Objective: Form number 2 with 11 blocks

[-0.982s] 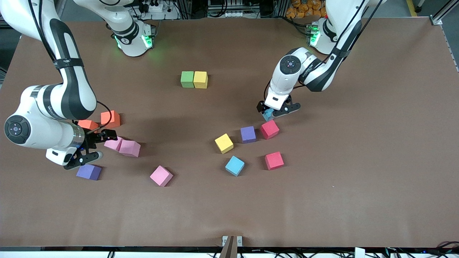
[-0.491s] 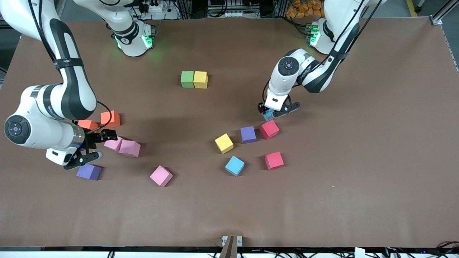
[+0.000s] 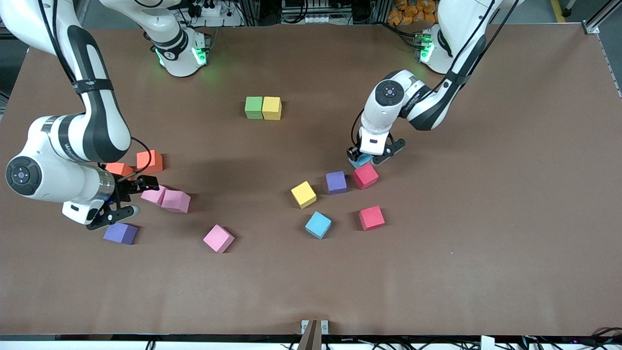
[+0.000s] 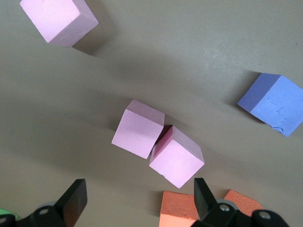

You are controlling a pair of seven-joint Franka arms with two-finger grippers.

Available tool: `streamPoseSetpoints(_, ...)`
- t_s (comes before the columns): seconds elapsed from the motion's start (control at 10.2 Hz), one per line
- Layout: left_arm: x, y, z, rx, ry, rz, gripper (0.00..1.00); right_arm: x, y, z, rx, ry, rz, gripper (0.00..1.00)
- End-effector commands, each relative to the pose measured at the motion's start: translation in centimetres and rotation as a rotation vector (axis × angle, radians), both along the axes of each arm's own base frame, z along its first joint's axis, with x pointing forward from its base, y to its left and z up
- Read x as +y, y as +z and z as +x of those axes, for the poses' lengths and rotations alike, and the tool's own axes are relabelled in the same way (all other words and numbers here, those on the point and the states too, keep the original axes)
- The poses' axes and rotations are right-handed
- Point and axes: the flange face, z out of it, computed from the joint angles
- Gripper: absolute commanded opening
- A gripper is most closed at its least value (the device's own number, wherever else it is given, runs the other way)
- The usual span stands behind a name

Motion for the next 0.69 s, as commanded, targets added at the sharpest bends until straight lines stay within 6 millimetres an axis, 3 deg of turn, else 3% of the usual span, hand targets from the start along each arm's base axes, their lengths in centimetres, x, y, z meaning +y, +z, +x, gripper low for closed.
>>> streamPoseSetpoints(0.0,-2.7,1.2,-0.6,-0.006,0.17,-0.027,0.12,0.0,0.1,0.0,-0.003,0.007,0.003,1.0)
streamPoseSetpoints(0.59,-9.4,1.1,-7.0,0.056,0.494,-0.055,0.05,-0.3,0.0,0.0,0.0,0.002,0.003,1.0)
